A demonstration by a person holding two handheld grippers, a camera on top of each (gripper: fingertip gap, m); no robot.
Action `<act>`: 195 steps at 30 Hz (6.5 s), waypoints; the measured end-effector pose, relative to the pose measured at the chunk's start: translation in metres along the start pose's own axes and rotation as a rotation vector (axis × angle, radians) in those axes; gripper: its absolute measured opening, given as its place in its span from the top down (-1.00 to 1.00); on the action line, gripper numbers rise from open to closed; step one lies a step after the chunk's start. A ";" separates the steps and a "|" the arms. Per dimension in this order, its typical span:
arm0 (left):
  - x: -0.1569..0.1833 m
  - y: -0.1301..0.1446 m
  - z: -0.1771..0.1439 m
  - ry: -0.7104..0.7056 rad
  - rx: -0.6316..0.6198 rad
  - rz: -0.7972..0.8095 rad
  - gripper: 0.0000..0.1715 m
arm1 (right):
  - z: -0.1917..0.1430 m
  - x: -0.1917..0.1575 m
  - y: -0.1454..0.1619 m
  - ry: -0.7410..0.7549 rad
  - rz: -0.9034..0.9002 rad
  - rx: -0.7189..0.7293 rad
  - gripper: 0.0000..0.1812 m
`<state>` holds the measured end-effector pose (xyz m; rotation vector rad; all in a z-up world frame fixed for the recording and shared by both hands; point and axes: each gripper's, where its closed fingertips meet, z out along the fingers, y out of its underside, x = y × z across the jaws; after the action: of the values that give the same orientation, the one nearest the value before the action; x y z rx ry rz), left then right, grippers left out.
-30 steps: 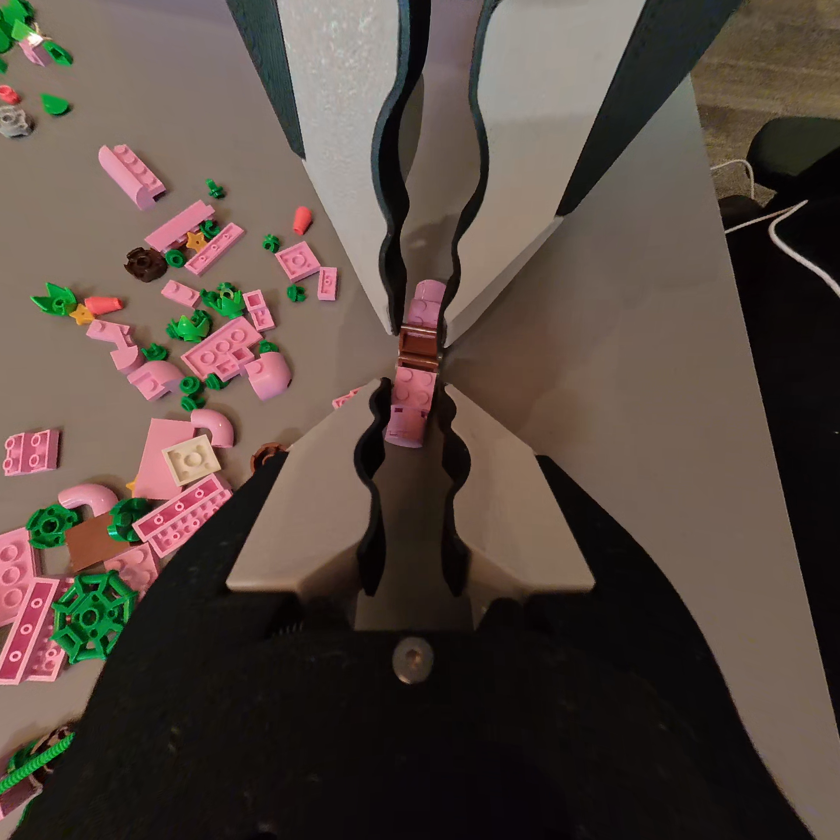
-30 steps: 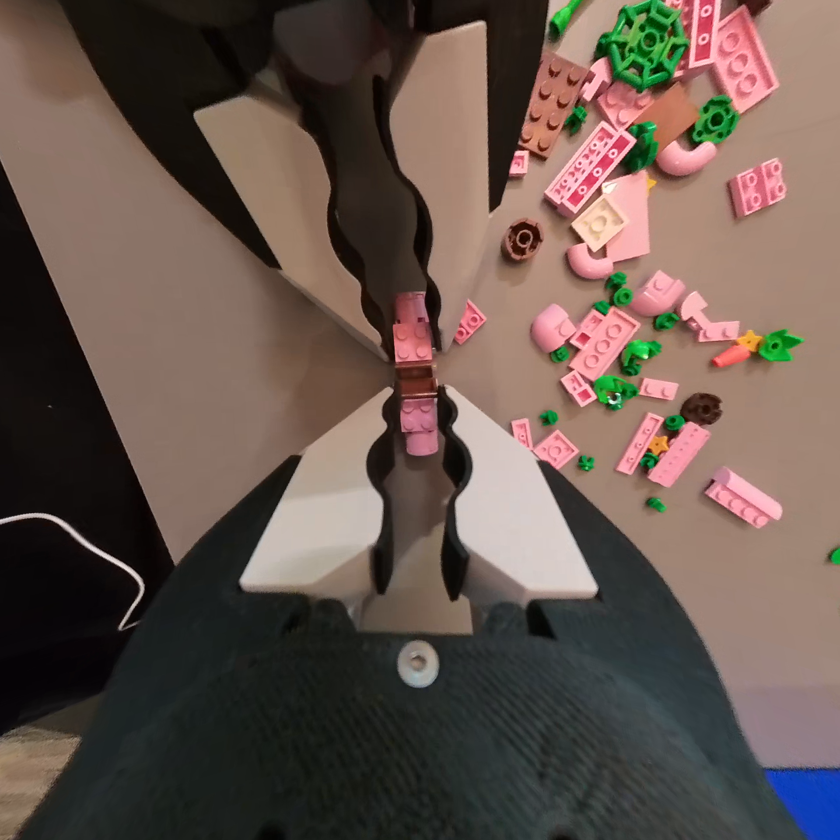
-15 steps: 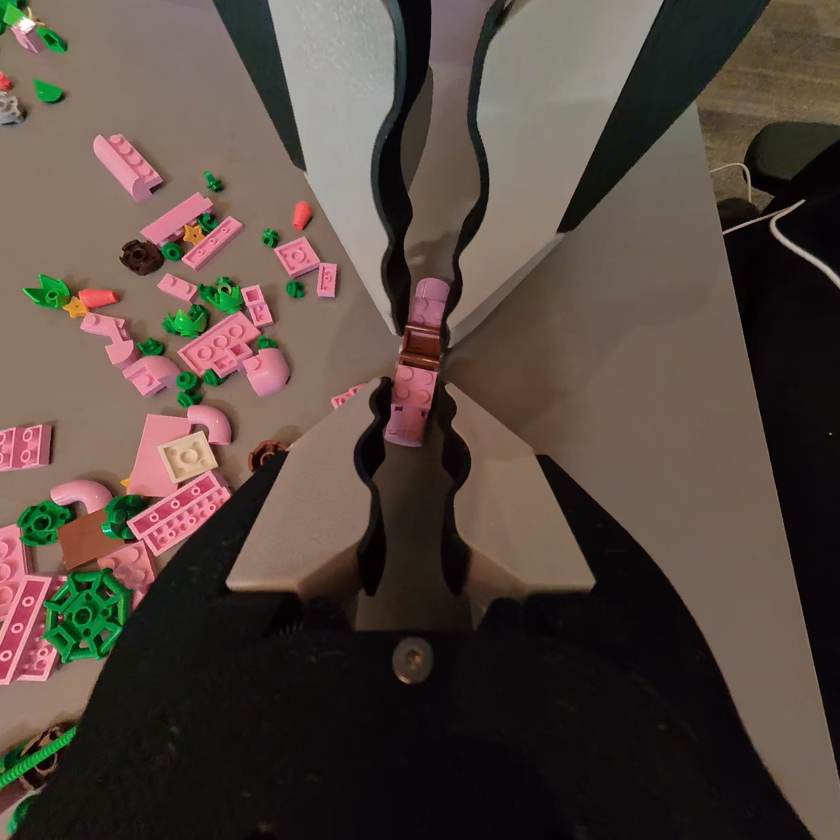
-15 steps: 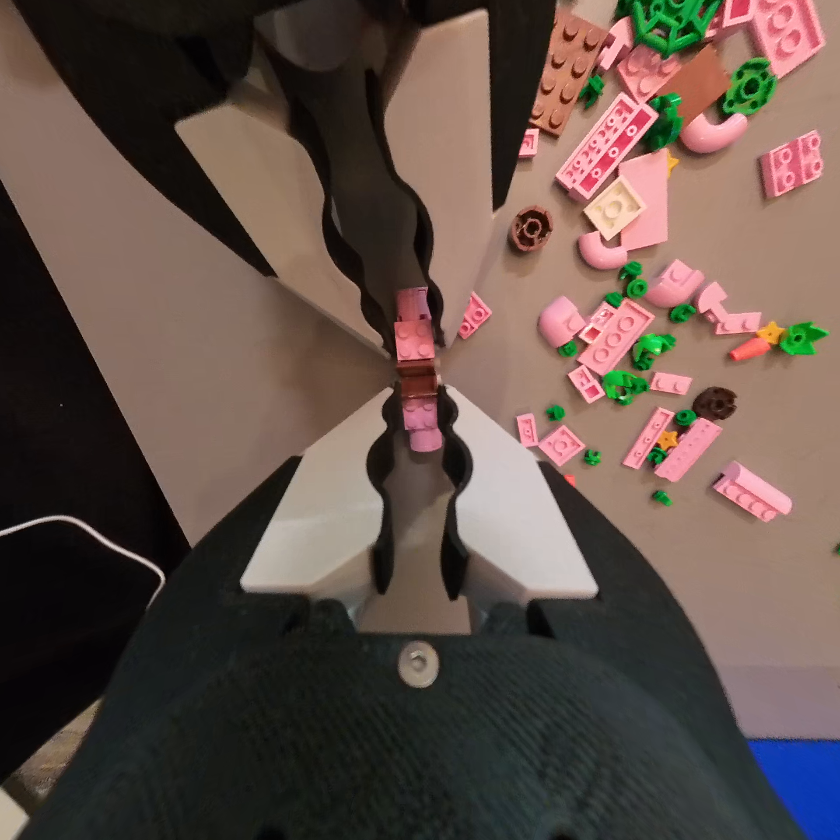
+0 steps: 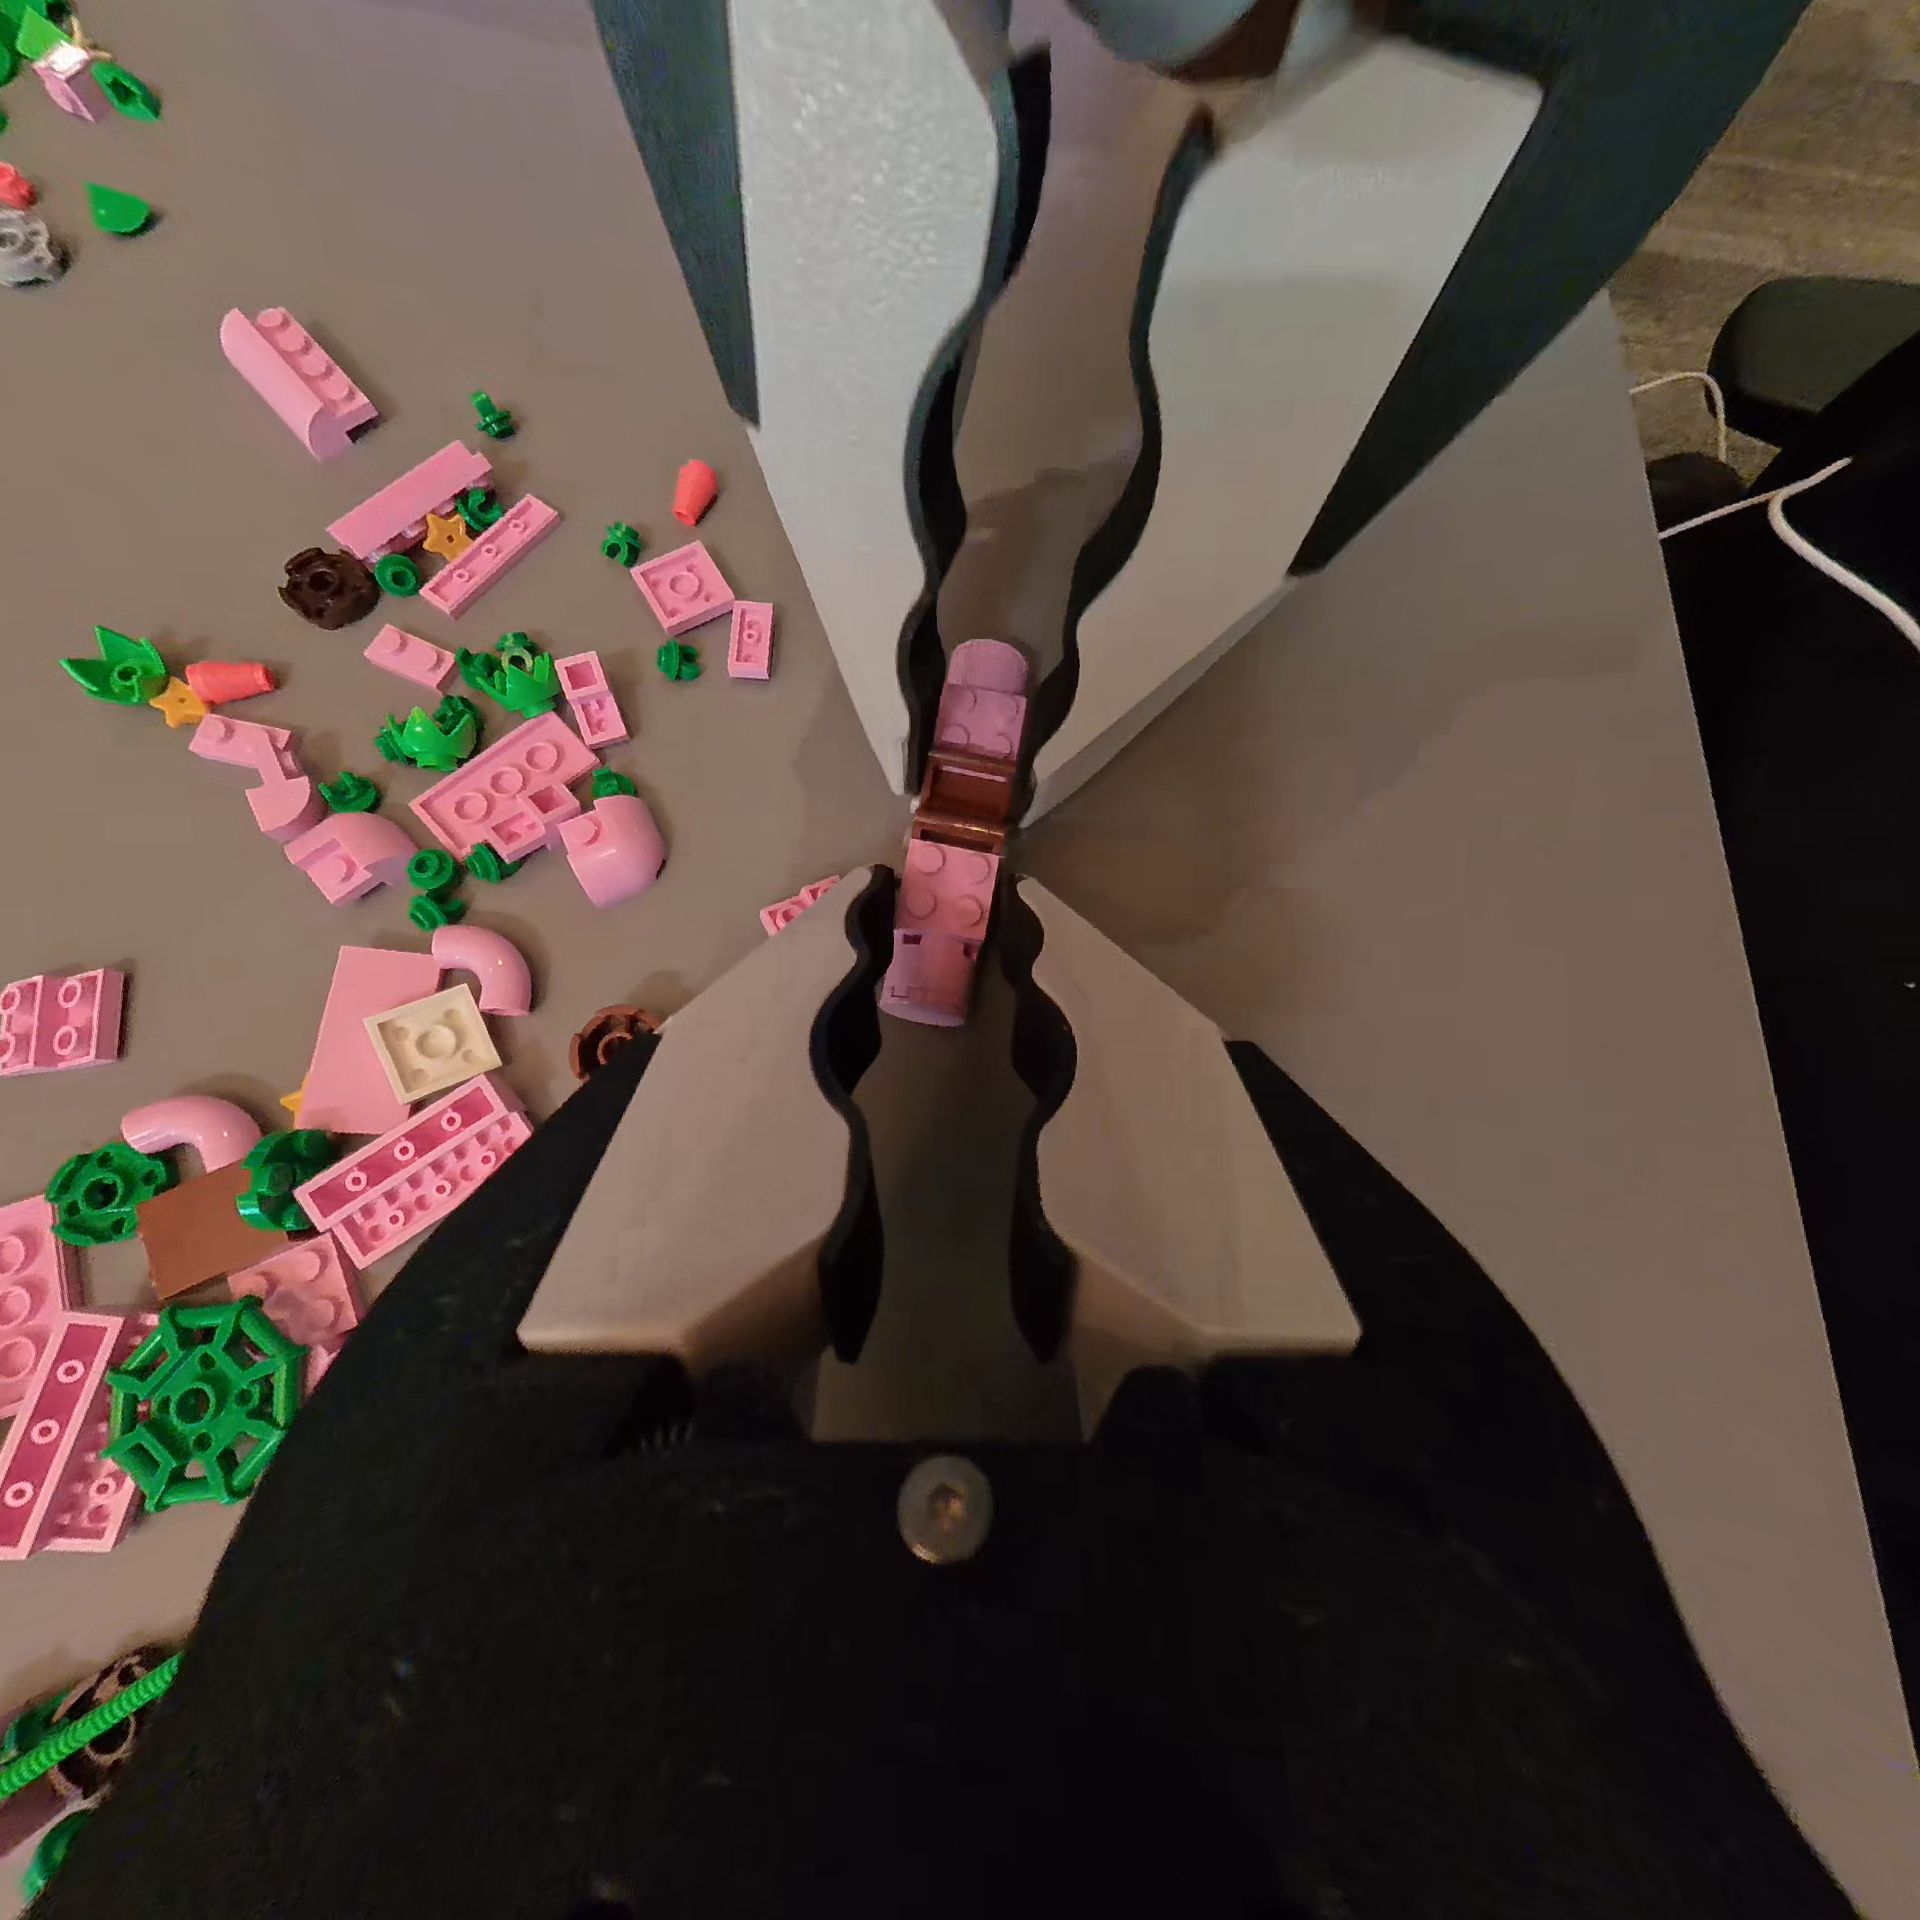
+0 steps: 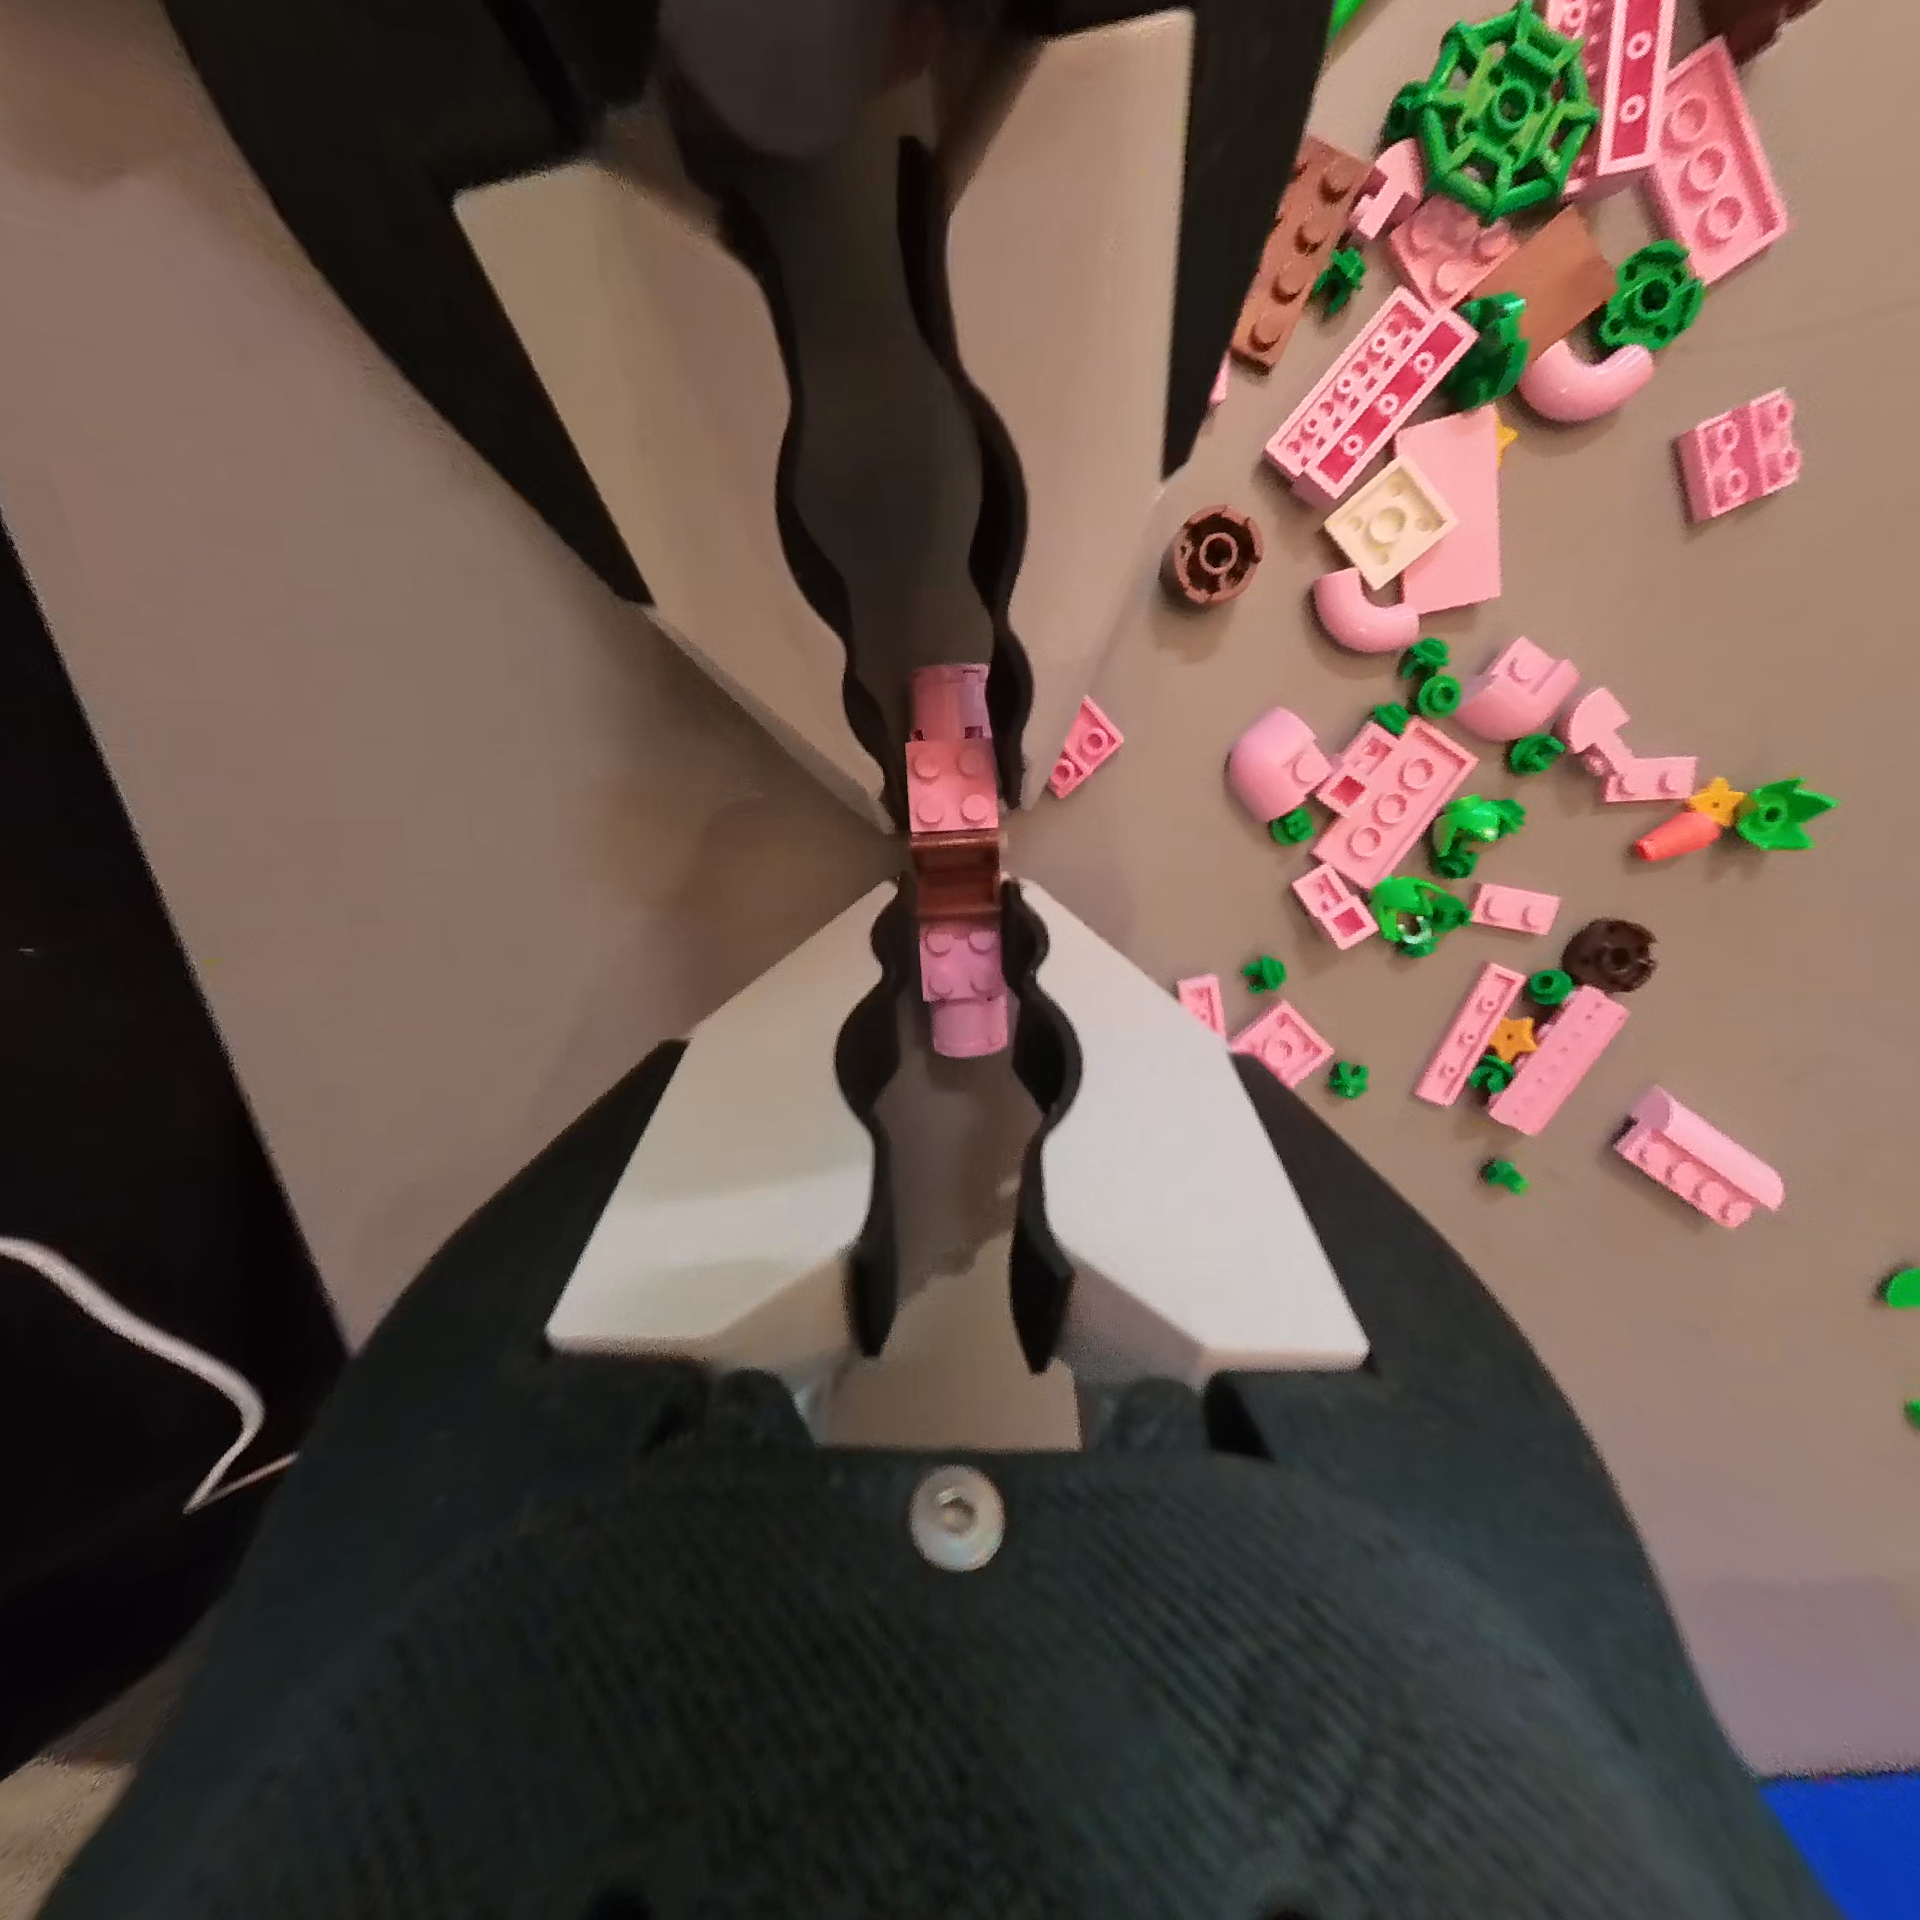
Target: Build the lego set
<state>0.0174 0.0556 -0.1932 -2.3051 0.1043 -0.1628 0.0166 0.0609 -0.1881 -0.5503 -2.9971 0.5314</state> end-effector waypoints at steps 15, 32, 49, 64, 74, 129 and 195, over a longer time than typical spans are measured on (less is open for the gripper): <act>-0.010 -0.026 -0.022 0.011 0.200 -0.068 0.79 | -0.058 0.024 0.003 0.223 0.178 0.507 0.45; -0.037 -0.046 -0.082 0.077 0.498 -0.256 0.78 | -0.081 0.017 -0.052 0.130 -0.123 1.149 0.20; -0.011 -0.039 -0.058 0.317 0.417 -0.363 0.78 | -0.049 0.005 -0.048 0.322 -0.379 0.919 0.49; -0.006 -0.039 -0.058 0.403 0.419 -0.409 0.78 | -0.051 -0.001 -0.046 0.377 -0.473 0.889 0.67; -0.005 -0.047 -0.064 0.327 0.453 -0.319 0.79 | -0.073 -0.007 -0.052 0.280 -0.363 1.024 0.65; 0.007 -0.078 -0.100 0.183 0.715 -0.026 0.77 | -0.102 0.001 -0.052 0.011 -0.076 1.260 0.36; 0.008 -0.031 -0.029 0.048 0.253 0.066 0.78 | -0.038 -0.009 -0.025 -0.236 -0.072 0.787 0.82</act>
<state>0.0217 0.0545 -0.1500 -2.0436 0.1737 -0.1862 0.0203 0.0479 -0.1435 -0.3171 -2.6347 1.7361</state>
